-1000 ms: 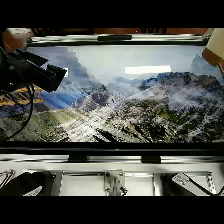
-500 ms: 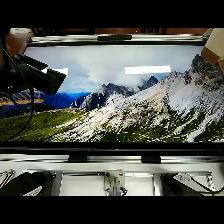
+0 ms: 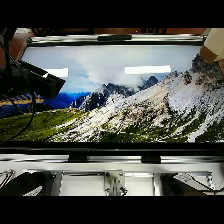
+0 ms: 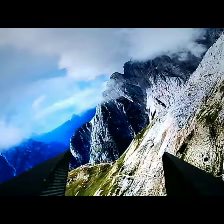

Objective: Fold the shirts.

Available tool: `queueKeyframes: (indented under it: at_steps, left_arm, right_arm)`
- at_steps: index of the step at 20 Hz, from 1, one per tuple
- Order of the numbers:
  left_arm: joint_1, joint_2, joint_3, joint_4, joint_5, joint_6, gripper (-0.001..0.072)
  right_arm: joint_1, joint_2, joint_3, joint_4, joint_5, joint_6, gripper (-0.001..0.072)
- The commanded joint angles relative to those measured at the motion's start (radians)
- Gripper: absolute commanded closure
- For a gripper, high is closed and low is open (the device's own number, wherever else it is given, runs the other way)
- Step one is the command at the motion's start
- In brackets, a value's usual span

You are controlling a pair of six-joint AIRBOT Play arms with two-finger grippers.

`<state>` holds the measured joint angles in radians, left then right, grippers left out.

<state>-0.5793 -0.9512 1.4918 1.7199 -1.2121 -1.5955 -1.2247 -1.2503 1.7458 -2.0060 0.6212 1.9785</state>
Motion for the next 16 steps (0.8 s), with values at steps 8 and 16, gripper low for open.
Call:
queueKeyframes:
  at_steps: [8,16]
  left_arm:
    - [-0.001,0.0,0.001,-0.011,-0.005,-0.042,0.0002]
    - [-0.001,0.0,0.001,-0.019,-0.005,-0.079,0.0002]
  right_arm:
    - [-0.112,-0.005,0.013,0.008,-0.022,0.041,0.0669]
    - [-0.169,-0.008,0.013,0.137,-0.004,-0.05,0.0668]
